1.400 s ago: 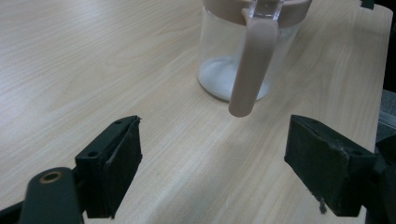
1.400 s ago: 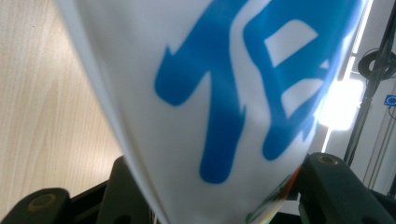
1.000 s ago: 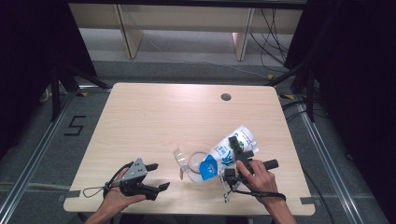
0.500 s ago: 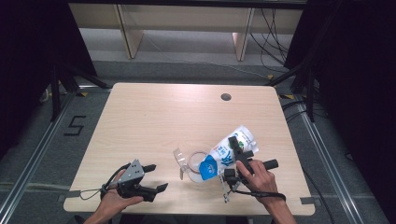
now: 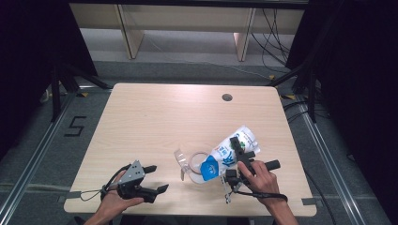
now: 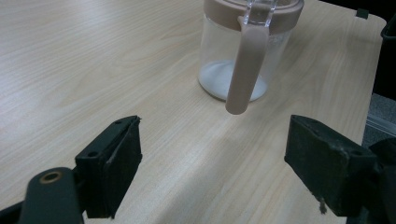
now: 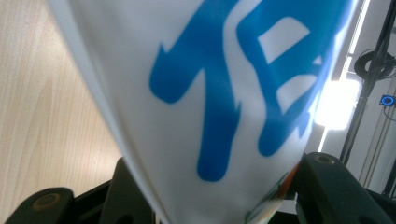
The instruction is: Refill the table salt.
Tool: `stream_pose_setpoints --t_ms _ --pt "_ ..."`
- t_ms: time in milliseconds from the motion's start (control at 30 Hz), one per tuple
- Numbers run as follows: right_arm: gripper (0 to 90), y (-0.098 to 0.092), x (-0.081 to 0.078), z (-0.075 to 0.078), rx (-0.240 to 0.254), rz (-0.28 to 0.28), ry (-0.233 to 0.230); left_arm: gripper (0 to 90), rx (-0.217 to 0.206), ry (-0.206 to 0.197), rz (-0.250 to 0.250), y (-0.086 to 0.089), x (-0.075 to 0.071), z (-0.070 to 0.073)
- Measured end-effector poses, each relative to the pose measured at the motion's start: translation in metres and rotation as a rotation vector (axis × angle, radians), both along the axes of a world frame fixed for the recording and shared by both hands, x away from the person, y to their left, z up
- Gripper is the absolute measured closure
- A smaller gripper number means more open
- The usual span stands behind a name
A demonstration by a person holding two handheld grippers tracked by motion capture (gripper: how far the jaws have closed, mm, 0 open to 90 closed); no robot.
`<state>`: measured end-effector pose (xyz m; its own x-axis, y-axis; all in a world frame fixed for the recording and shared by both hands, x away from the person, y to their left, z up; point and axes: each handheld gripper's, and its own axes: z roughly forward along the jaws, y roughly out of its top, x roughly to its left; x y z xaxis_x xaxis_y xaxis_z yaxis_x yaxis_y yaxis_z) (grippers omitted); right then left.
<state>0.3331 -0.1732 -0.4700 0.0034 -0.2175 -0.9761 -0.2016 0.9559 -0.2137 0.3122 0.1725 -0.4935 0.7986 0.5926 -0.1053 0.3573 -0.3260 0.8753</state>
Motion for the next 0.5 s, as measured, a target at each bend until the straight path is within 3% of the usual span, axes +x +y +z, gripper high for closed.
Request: stream_pose_setpoints --t_ms 33,500 --pt "55.3 -0.0001 -0.0001 -0.0002 0.003 -0.001 0.0 18.0 0.006 -0.02 -0.013 0.0003 0.0012 0.0002" --pt "56.3 -0.0002 -0.0002 -0.0006 0.017 0.0 -0.001 17.9 0.002 -0.013 -0.016 -0.0003 0.0014 -0.0005"
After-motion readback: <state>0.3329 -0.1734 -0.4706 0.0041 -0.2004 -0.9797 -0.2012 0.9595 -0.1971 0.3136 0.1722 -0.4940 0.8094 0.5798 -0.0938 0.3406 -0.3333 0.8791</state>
